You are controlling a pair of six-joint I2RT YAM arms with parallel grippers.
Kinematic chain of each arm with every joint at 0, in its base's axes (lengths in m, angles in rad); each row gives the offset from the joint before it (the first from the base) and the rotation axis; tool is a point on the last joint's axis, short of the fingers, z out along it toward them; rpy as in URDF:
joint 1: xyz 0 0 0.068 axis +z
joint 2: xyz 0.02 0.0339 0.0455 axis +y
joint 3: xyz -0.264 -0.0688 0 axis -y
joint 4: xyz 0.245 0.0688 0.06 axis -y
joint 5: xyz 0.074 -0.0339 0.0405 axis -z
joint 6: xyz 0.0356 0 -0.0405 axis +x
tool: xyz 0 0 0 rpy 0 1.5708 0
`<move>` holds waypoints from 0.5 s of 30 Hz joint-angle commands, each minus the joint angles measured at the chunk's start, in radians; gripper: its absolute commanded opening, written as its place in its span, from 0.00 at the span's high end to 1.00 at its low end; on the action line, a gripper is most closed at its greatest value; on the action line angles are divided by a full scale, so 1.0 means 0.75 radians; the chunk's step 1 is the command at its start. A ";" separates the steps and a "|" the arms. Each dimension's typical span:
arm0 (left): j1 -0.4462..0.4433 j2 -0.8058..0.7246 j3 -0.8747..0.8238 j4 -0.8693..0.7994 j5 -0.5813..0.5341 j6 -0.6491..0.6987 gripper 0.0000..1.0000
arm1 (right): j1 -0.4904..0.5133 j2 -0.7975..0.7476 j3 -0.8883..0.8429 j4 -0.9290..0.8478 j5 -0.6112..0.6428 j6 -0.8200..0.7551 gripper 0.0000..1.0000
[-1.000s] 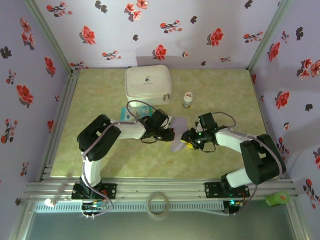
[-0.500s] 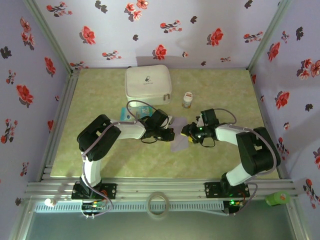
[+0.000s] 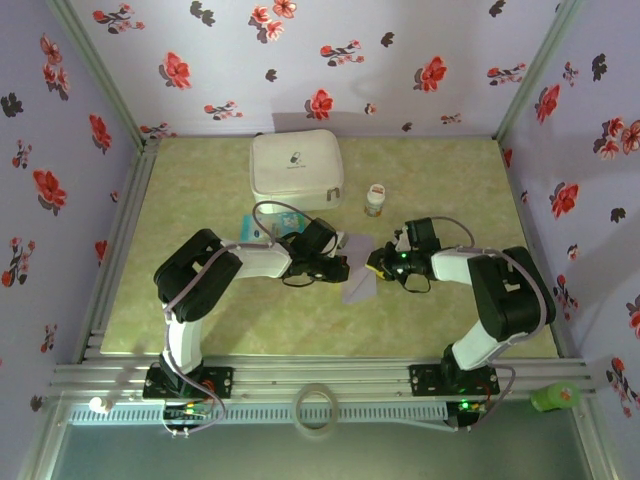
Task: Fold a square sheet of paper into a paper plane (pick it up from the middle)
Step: Turn over the paper at the center of the table.
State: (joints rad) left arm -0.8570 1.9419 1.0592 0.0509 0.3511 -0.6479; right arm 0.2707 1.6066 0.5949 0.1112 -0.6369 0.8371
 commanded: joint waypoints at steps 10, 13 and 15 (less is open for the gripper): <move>0.003 -0.374 -0.104 -0.065 -0.143 -0.022 0.75 | -0.011 -0.252 0.022 -0.214 0.063 -0.191 0.94; 0.007 -0.506 -0.143 -0.144 -0.271 0.046 0.72 | 0.014 -0.385 0.086 -0.455 0.216 -0.308 0.95; 0.015 -0.594 -0.178 -0.180 -0.349 0.073 0.70 | 0.062 -0.462 0.148 -0.631 0.354 -0.389 0.95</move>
State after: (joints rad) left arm -0.8562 1.5684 0.9627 -0.0105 0.2070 -0.6456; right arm 0.2832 1.3293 0.6430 -0.1482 -0.5167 0.6682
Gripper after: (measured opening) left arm 0.296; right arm 0.056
